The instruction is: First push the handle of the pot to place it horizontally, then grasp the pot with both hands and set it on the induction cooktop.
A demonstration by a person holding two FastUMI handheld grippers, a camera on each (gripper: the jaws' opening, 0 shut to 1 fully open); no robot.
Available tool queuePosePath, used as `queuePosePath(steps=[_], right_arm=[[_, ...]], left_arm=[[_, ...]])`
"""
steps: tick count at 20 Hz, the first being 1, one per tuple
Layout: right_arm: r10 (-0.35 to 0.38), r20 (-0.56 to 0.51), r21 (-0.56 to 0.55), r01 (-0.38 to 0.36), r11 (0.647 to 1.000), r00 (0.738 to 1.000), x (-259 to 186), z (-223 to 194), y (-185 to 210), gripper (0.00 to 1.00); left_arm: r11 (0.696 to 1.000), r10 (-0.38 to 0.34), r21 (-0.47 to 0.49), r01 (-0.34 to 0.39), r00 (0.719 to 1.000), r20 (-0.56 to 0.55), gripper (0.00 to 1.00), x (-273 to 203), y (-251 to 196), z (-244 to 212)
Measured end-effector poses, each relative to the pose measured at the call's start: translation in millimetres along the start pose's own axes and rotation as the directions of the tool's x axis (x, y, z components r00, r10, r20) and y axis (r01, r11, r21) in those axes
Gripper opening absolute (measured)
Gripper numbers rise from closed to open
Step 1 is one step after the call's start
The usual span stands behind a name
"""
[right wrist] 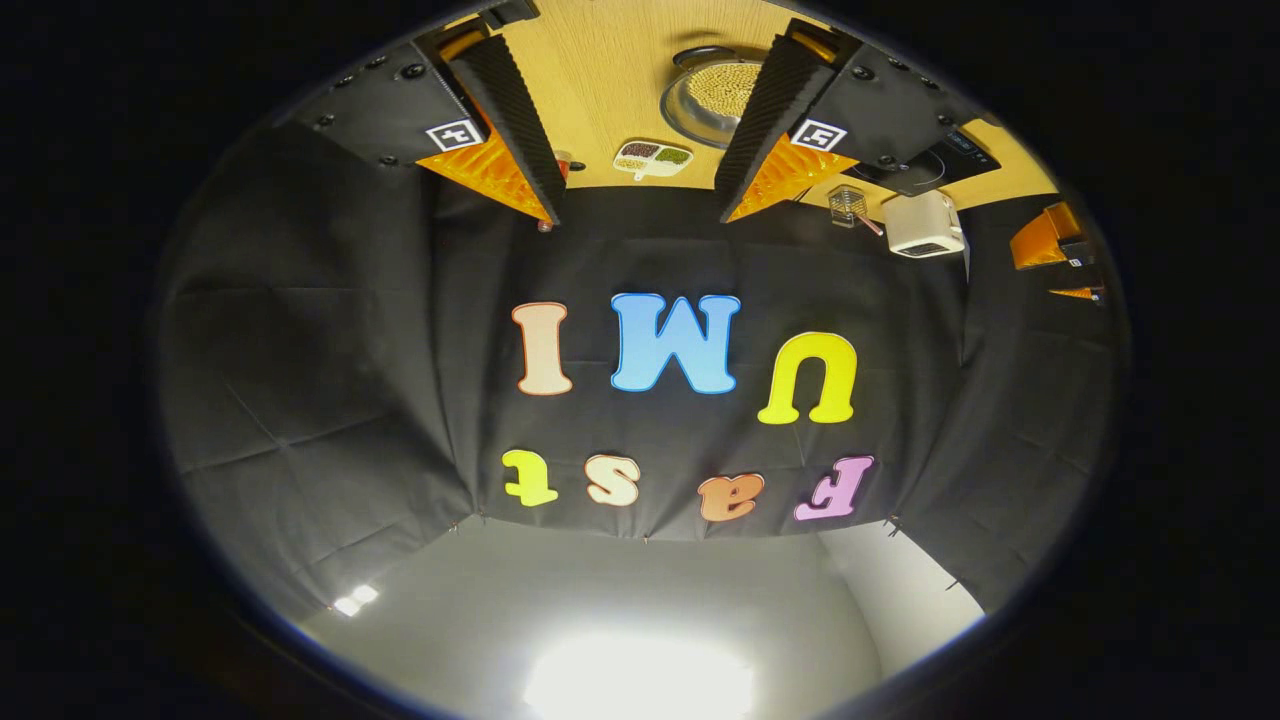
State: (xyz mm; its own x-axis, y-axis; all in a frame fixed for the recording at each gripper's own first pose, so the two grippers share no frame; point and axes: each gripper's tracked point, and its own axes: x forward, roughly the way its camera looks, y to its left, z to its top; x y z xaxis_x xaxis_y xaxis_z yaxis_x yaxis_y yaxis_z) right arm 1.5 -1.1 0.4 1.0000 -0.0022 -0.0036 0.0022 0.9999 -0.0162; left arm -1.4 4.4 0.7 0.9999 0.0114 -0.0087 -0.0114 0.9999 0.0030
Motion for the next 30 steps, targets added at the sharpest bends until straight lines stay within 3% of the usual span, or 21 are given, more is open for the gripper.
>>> queuePosePath(steps=[1, 4, 7, 14, 17, 18, 19, 21, 22, 30], right_arm=[[-0.002, 0.0, 0.001, 0.002, 1.0, 1.0, 0.3, 1.0, -1.7, 0.95], [0.01, 0.011, 0.001, -0.01, 1.0, 1.0, 0.1, 3.9, -0.9, 0.8], [0.016, 0.015, -0.008, -0.016, 1.0, 1.0, -2.2, 6.3, 2.1, 0.76], [0.054, -0.001, -0.017, -0.054, 0.998, 0.999, -2.1, 4.5, 14.4, 0.47], [0.054, -0.004, -0.024, -0.054, 0.998, 0.999, -1.9, 4.3, 13.0, 0.45], [0.058, 0.002, -0.017, -0.058, 0.998, 0.998, -3.0, 5.2, 14.5, 0.28], [0.07, -0.003, -0.013, -0.07, 0.997, 0.998, -4.2, 5.0, 21.1, 0.2], [0.037, 0.009, -0.019, -0.037, 0.999, 0.999, -1.4, 8.9, 13.9, 0.18], [0.027, 0.016, -0.017, -0.027, 0.999, 0.999, -3.6, 11.0, 13.8, 0.07], [0.104, -0.053, -0.039, -0.106, 0.994, 0.993, -6.5, -11.3, 52.1, 0.02]], left_arm=[[1.0, 0.0, -0.001, 0.0, 1.0, 0.001, 0.87, 0.2, -0.5, 0.9], [1.0, 0.0, 0.002, 0.0, 1.0, 0.001, 0.87, -0.8, -0.2, 1.0], [1.0, -0.003, 0.002, 0.003, 1.0, 0.004, 0.87, -0.3, -1.2, 2.3], [1.0, 0.003, 0.006, -0.003, 1.0, 0.02, 0.87, -2.5, 3.6, 7.3], [1.0, 0.007, 0.004, -0.007, 1.0, 0.022, 0.87, -4.2, 8.5, 7.1], [1.0, 0.008, 0.003, -0.008, 1.0, 0.023, 0.87, -4.2, 9.2, 8.1], [1.0, 0.009, 0.003, -0.009, 1.0, 0.025, 0.87, -5.0, 10.8, 8.5], [1.0, 0.008, 0.005, -0.008, 1.0, 0.027, 0.87, -4.1, 13.4, 7.9], [1.0, 0.011, 0.006, -0.011, 1.0, 0.028, 0.87, -3.5, 16.1, 7.7], [1.0, 0.002, -0.005, -0.002, 0.999, 0.034, 0.87, 7.1, 35.6, 3.2]])
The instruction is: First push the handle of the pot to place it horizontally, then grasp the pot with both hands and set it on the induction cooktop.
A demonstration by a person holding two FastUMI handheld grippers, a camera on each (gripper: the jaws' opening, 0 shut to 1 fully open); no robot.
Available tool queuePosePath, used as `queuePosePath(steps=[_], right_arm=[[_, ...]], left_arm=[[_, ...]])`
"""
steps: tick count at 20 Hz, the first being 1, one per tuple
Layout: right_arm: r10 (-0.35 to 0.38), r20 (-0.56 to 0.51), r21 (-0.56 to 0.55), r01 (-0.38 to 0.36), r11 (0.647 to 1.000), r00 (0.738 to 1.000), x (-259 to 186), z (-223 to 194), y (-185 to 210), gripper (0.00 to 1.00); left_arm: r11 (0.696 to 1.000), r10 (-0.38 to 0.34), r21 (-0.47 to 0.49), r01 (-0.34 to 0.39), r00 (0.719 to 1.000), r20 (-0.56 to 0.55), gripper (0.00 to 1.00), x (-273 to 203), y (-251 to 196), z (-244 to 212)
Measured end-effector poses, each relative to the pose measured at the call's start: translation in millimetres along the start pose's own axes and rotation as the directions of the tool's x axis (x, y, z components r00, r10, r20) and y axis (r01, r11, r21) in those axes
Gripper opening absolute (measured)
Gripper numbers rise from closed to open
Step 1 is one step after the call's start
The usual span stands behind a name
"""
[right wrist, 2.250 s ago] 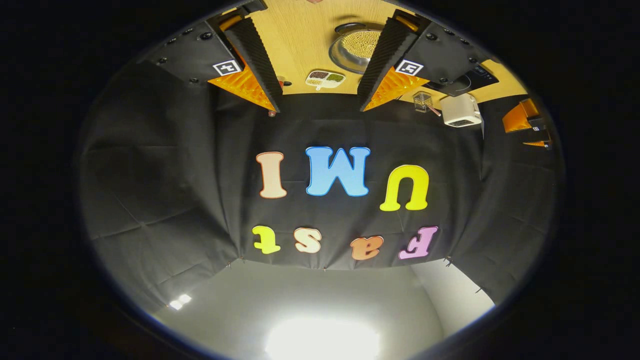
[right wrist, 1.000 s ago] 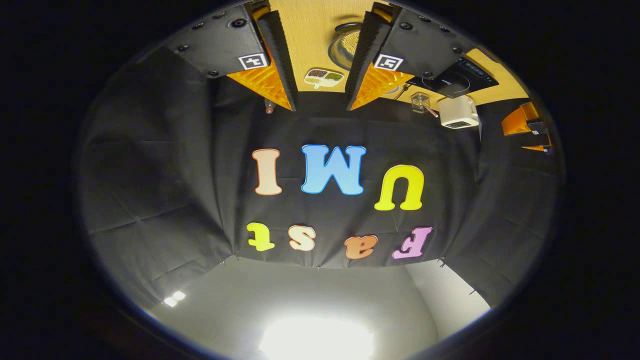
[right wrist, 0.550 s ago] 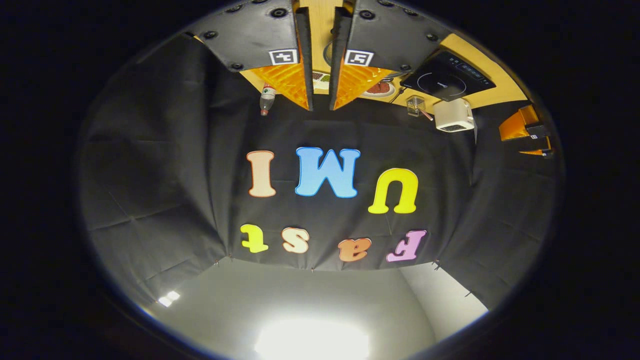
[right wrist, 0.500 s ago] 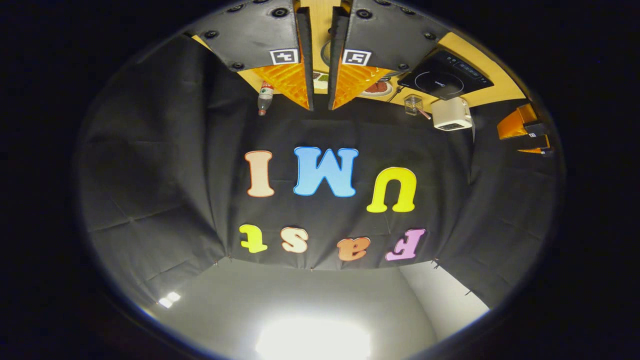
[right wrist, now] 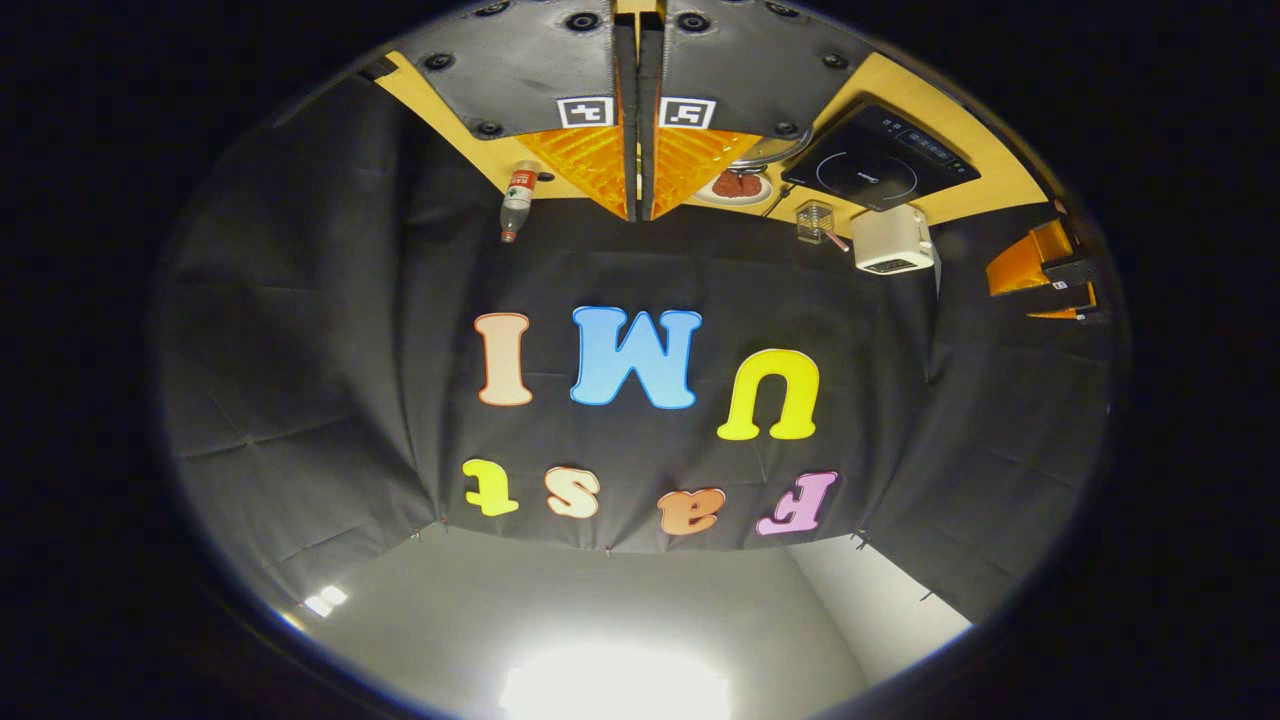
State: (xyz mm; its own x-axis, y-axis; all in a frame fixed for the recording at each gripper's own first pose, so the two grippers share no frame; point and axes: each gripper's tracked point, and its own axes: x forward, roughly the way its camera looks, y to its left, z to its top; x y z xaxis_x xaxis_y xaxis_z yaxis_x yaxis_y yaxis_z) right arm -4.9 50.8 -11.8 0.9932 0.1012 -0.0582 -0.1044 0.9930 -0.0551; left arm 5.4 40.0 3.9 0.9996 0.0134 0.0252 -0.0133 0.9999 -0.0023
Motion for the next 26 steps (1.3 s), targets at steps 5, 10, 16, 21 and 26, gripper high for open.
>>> queuePosePath(steps=[5, 10, 16, 21, 26], right_arm=[[0.055, -0.066, -0.017, -0.056, 0.998, 0.996, 2.9, -24.0, 31.3, 0.05], [0.087, -0.131, -0.009, -0.089, 0.996, 0.988, 4.8, -48.9, 54.3, 0.02], [0.194, -0.248, 0.0, -0.2, 0.98, 0.949, 8.8, -92.4, 80.9, 0.02], [0.297, -0.323, -0.019, -0.32, 0.947, 0.899, 17.6, -125.8, 89.2, 0.02], [0.389, -0.432, -0.014, -0.438, 0.899, 0.814, 25.7, -171.7, 94.6, 0.02]], left_arm=[[1.0, -0.014, -0.012, 0.014, 1.0, -0.004, 0.87, 7.5, 20.0, -9.3], [0.999, -0.031, -0.015, 0.031, 0.999, -0.022, 0.87, 15.0, 41.5, -26.6], [1.0, -0.004, -0.024, 0.003, 0.999, -0.043, 0.87, 24.0, 51.2, -37.1], [0.999, 0.036, -0.006, -0.036, 0.998, -0.057, 0.87, 41.3, 40.1, -43.6], [0.998, 0.068, -0.007, -0.069, 0.995, -0.07, 0.87, 61.1, 21.2, -44.4]])
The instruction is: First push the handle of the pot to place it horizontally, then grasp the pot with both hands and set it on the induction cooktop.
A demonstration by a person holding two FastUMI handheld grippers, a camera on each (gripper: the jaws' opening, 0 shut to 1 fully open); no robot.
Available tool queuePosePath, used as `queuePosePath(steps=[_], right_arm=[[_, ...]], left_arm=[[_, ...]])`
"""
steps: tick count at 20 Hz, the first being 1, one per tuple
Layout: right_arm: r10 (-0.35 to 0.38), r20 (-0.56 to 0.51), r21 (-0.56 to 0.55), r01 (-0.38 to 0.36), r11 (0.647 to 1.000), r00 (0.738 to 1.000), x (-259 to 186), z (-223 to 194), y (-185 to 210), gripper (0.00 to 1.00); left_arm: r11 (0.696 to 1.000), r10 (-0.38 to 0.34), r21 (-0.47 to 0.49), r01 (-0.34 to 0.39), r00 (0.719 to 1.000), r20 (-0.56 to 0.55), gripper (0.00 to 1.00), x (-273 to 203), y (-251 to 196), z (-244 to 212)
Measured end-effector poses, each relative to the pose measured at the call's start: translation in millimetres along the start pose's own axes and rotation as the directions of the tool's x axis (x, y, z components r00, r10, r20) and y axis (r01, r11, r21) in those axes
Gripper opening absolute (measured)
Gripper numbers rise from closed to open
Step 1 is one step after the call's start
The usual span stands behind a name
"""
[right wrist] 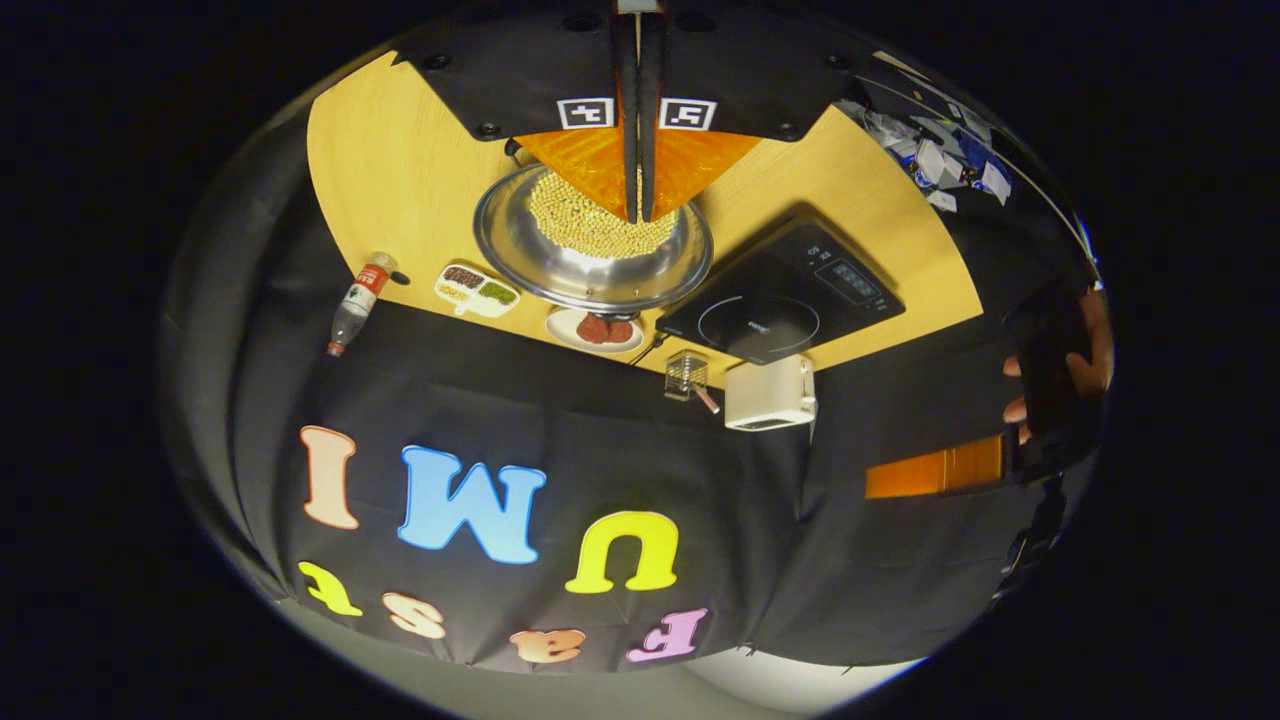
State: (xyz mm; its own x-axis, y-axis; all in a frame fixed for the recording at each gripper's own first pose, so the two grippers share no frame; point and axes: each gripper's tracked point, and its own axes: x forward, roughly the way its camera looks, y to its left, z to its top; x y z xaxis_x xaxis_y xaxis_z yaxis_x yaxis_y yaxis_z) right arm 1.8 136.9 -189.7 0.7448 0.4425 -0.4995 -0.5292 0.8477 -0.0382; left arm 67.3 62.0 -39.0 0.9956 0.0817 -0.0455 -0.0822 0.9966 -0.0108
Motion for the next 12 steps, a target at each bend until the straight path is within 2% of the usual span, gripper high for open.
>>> queuePosePath(steps=[5, 10, 11, 12], right_arm=[[0.101, -0.108, 0.008, -0.1, 0.995, 0.989, 21.3, -34.6, 0.8, 0.02], [0.139, -0.209, 0.051, -0.131, 0.99, 0.968, 40.4, -64.4, -5.6, 0.0], [0.144, -0.23, 0.063, -0.133, 0.989, 0.962, 42.7, -70.3, -7.3, 0.03], [0.15, -0.247, 0.071, -0.137, 0.988, 0.957, 46.1, -74.5, -8.3, 0.03]], left_arm=[[0.999, 0.041, 0.006, -0.041, 0.999, -0.023, 0.87, 13.4, -4.5, -7.7], [0.997, 0.067, 0.028, -0.066, 0.997, -0.048, 0.92, 24.7, -3.6, -14.3], [0.997, 0.069, 0.032, -0.067, 0.996, -0.048, 0.87, 26.8, -5.4, -14.8], [0.997, 0.07, 0.035, -0.069, 0.996, -0.047, 0.87, 28.7, -7.1, -14.1]])
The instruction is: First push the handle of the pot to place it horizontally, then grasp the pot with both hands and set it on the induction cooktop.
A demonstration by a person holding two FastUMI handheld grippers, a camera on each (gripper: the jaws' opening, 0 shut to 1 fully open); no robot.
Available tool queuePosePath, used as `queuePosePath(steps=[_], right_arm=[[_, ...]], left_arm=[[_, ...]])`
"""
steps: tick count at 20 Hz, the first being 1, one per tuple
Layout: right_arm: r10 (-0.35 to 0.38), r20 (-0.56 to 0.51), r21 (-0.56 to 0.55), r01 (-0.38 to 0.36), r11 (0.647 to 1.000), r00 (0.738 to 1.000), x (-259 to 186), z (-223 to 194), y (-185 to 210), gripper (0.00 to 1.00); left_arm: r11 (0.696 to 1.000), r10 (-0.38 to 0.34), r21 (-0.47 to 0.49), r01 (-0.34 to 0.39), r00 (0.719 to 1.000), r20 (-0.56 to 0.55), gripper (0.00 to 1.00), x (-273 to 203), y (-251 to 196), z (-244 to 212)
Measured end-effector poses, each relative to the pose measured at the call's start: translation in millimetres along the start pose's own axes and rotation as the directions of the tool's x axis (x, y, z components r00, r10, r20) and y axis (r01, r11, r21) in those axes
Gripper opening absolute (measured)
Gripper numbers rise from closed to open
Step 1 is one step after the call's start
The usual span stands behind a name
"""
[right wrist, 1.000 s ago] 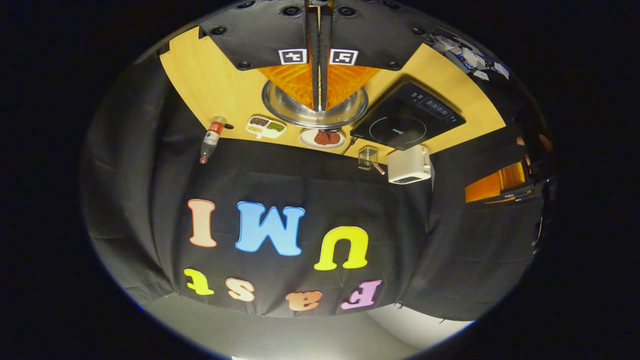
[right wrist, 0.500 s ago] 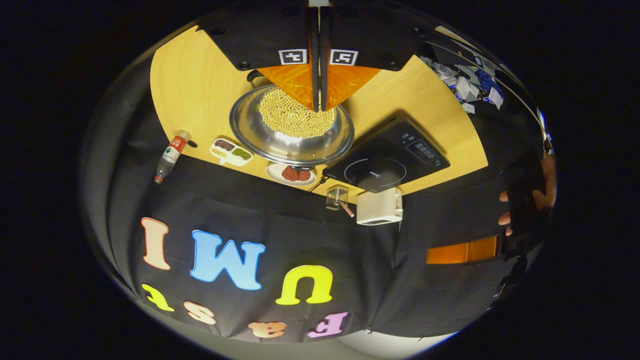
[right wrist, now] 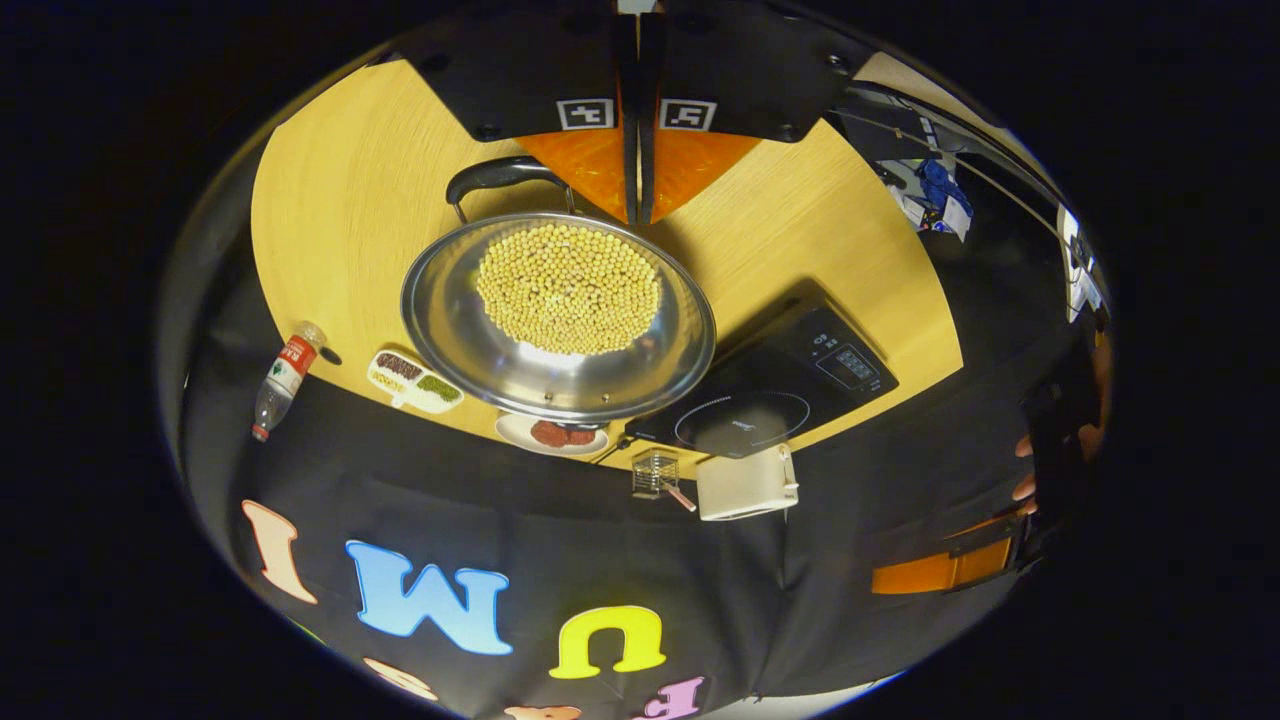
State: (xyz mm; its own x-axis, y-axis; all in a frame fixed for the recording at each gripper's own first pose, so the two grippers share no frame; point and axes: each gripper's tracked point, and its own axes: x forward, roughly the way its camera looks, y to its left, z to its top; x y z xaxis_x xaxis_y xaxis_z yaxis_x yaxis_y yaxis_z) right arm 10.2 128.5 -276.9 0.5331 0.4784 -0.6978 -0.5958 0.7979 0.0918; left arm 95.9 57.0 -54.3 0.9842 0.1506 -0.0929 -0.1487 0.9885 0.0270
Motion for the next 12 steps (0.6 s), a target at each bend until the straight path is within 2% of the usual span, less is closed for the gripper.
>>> queuePosePath(steps=[3, 7, 12], right_arm=[[-0.001, -0.026, 0.007, 0.001, 1.0, 1.0, 7.3, -5.4, -6.1, 0.03], [-0.017, -0.042, 0.006, 0.018, 1.0, 0.999, 18.0, -7.8, -16.1, 0.03], [-0.012, -0.054, 0.008, 0.012, 1.0, 0.998, 24.8, -10.1, -12.2, 0.03]], left_arm=[[1.0, 0.001, 0.007, -0.001, 1.0, -0.005, 0.89, 3.3, -6.3, -1.9], [1.0, 0.003, 0.01, -0.003, 1.0, -0.008, 0.87, 7.0, -11.9, -3.1], [1.0, 0.009, 0.001, -0.009, 1.0, -0.013, 0.89, 9.5, -18.0, -5.0]])
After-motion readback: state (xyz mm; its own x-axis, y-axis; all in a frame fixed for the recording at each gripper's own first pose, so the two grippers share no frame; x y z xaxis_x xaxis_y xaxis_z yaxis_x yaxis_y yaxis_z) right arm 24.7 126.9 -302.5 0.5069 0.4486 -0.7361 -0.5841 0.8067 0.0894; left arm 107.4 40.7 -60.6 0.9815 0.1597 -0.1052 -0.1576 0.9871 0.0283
